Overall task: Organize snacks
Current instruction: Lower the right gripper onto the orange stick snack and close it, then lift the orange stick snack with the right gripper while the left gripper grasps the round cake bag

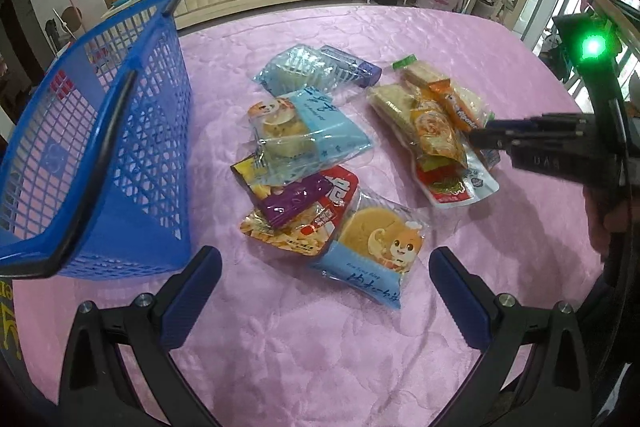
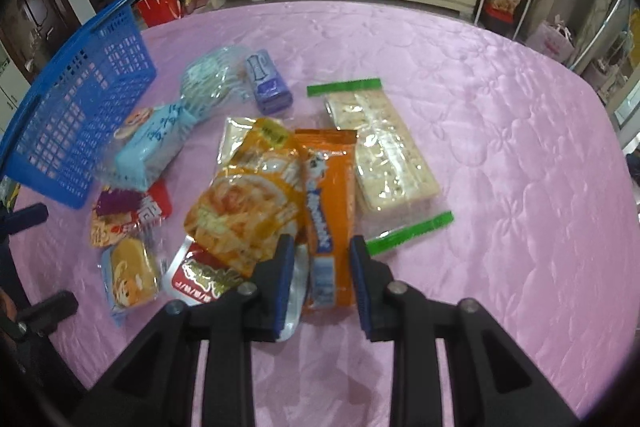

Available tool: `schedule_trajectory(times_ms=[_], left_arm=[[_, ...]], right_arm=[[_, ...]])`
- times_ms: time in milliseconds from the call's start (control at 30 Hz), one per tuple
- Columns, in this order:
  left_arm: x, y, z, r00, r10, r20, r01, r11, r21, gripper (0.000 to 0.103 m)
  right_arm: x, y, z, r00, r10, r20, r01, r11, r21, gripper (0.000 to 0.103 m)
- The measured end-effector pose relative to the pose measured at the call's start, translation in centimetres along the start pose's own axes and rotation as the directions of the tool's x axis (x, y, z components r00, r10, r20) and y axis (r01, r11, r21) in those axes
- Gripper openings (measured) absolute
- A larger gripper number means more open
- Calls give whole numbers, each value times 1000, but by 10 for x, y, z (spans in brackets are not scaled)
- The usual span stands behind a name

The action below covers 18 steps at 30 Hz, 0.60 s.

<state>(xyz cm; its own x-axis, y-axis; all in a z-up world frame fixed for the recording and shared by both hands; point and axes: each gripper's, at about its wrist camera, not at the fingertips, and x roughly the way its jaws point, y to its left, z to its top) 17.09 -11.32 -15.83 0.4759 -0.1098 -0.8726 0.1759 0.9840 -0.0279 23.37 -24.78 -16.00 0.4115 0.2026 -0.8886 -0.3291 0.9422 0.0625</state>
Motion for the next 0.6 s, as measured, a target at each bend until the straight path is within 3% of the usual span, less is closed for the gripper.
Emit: schedule_trajectory(times_ms=[100,267,300,600], left_arm=[[5,1,1,1000,-3,-7,3,1000,-2,103],[12,5,0,1000,6,-22,-7,1000,-11,103],[12,5,0,1000,4,-23,-4,1000,-6,103],[20,-2,2,996,-67,-65,73,993,96,103]], right_arm=[[17,-3,1,999,13,-48,-13,1000,4,33],[23,-2,-2,999,25,-42,-25,1000,0,30],[18,-1,-3,999,35,-36,-34,999,12,25],[-43,11,-31,996,81,40,-83,995,63,24]])
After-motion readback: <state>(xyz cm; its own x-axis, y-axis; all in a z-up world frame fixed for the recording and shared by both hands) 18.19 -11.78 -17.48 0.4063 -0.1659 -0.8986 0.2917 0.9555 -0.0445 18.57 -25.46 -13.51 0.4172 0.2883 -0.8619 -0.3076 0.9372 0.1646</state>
